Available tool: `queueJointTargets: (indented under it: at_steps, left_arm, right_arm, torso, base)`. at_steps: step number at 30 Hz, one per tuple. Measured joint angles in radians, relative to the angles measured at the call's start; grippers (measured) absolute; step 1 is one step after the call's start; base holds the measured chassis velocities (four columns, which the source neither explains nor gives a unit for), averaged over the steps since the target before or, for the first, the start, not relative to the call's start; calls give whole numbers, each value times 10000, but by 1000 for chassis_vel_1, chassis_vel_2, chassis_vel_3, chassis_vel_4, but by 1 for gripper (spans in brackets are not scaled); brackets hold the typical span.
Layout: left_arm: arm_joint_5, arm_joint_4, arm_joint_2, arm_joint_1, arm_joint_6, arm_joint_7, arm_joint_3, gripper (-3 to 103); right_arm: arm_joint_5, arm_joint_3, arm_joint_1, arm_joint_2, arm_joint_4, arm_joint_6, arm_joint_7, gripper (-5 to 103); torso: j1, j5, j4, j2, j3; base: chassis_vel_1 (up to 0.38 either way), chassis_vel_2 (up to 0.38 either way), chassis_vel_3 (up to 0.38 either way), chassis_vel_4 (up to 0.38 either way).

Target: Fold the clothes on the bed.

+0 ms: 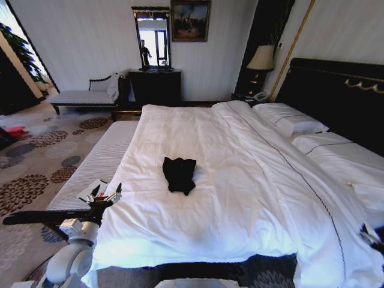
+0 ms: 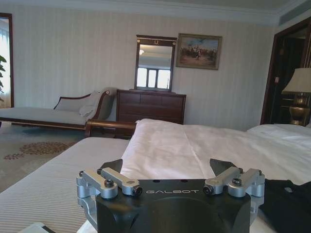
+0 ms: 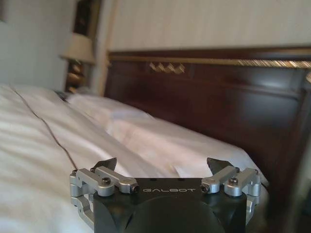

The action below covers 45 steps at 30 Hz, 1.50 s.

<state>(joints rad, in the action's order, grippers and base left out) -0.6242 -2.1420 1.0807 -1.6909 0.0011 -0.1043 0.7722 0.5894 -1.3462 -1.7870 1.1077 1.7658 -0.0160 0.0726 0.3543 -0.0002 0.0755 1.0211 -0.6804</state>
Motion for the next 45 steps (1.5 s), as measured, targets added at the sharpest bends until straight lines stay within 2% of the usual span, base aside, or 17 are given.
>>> queueJointTargets:
  at_steps: [6, 17, 24, 27, 29, 30, 32, 33, 34, 36, 37, 38, 39, 41, 43, 45]
  left_arm:
    - [19, -3, -24, 100, 121, -54, -48, 100]
    - [73, 14, -65, 233, 260, -142, -148, 100]
    - [137, 44, -172, 468, 420, -245, -344, 100]
    - [155, 40, -179, 506, 461, -277, -410, 100]
    - [184, 41, -178, 501, 468, -280, -435, 100]
    - [184, 41, -178, 501, 468, -280, -435, 100]
    - [203, 66, -179, 499, 469, -280, -462, 100]
    - [208, 140, -223, 566, 472, -280, -571, 100]
    - [208, 140, -223, 566, 472, -280, -571, 100]
    - [214, 238, -303, 711, 488, -280, -761, 100]
    - [241, 298, -350, 786, 503, -280, -890, 100]
    - [279, 352, -401, 870, 523, -287, -1043, 100]
    - [279, 352, -401, 870, 523, -287, -1043, 100]
    - [354, 407, -468, 981, 536, -301, -1247, 100]
    - [484, 454, -503, 1048, 547, -319, -1459, 100]
    - [514, 460, -505, 1057, 550, -328, -1507, 100]
  right_arm:
    - [394, 84, -262, -725, 1539, 508, -196, 100]
    - [813, 724, -39, -1528, 2816, 1274, -319, 100]
    - [368, 1755, 439, -2227, 3063, 1490, -424, 100]
    - [454, 2412, 848, -2622, 3267, 1856, -316, 100]
    - [730, 2965, 1366, -3139, 3370, 2351, -196, 100]
    - [730, 2965, 1366, -3139, 3370, 2351, -196, 100]
    - [933, 3271, 1707, -3612, 3371, 2660, -157, 100]
    - [1549, 3448, 1928, -4072, 3392, 3105, -64, 100]
    - [1549, 3448, 1928, -4072, 3392, 3105, -64, 100]
    - [2471, 3572, 2170, -4527, 3430, 3571, 131, 100]
    - [3292, 3768, 2527, -4877, 3437, 4047, 389, 100]
    - [4002, 3968, 2829, -5168, 3438, 4414, 621, 100]
    - [4002, 3968, 2829, -5168, 3438, 4414, 621, 100]
    - [4882, 4255, 3237, -5505, 3416, 4839, 881, 100]
    - [5971, 5167, 4129, -5874, 3133, 5277, 1145, 100]
    - [6303, 5558, 4489, -5943, 3010, 5396, 1207, 100]
  torso:
    - [1, 2, 1, 0, 0]
    - [1, 2, 1, -1, 0]
    - [1, 1, 2, 0, 0]
    - [1, 3, 0, -1, 0]
    - [1, 2, -1, -1, 0]
    - [1, 2, -1, -1, 0]
    - [1, 2, -4, 0, 0]
    - [1, 3, -6, -1, 0]
    - [1, 3, -6, -1, 0]
    - [1, 2, 2, -1, 0]
    - [1, 0, 9, -1, 0]
    - [1, 3, -2, 0, 0]
    - [1, 3, -2, 0, 0]
    - [1, 0, 1, -1, 0]
    - [1, -1, 2, -1, 0]
    - [1, 3, 1, -1, 0]
  base:
    - [0, 0, 0, 0]
    - [0, 0, 0, 0]
    - [0, 0, 0, 0]
    - [0, 0, 0, 0]
    - [0, 0, 0, 0]
    - [0, 0, 0, 0]
    - [0, 0, 0, 0]
    - [0, 0, 0, 0]
    - [0, 0, 0, 0]
    - [0, 0, 0, 0]
    - [0, 0, 0, 0]
    - [0, 0, 0, 0]
    - [0, 0, 0, 0]
    - [0, 0, 0, 0]
    - [0, 0, 0, 0]
    - [0, 0, 0, 0]
